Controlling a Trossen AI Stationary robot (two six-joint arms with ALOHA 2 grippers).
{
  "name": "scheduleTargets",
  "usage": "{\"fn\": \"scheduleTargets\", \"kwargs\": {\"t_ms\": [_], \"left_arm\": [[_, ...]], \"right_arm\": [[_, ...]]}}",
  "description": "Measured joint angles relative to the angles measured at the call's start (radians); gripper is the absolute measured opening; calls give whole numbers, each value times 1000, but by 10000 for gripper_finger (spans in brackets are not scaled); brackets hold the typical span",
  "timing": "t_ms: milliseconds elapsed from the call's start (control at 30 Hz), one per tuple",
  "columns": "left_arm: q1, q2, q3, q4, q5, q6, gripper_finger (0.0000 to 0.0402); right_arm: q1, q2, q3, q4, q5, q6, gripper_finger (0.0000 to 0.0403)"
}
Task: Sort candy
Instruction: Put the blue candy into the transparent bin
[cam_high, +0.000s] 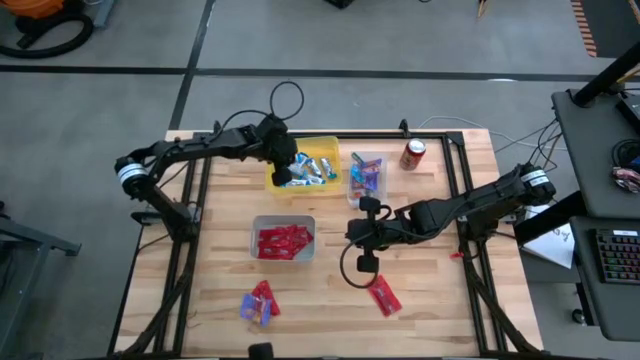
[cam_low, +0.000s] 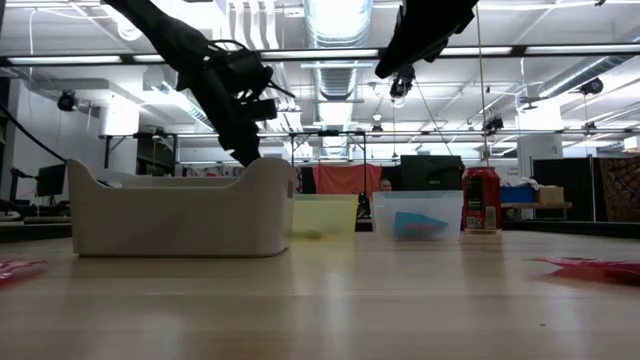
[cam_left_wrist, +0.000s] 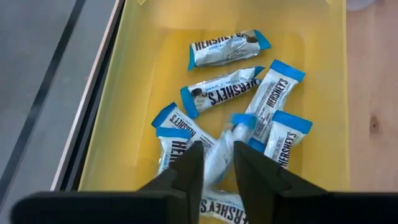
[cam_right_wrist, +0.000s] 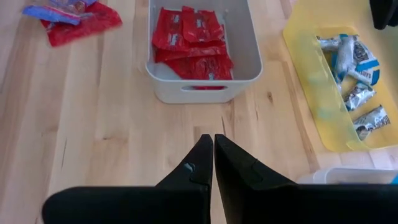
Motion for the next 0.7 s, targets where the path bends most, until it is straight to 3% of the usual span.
{"fn": "scheduleTargets", "kwargs": {"t_ms": [200,367,700], "left_arm": [[-15,-33,6,-63,-9,-31,122],[-87,-121,14,-158,34,-133,131],[-447,-345,14,-236,37,-323,129]], "right_arm": [[0,0,0,9,0,-3,9],[0,0,0,10,0,2,9],[0,0,0,16,-1,51,9]]}}
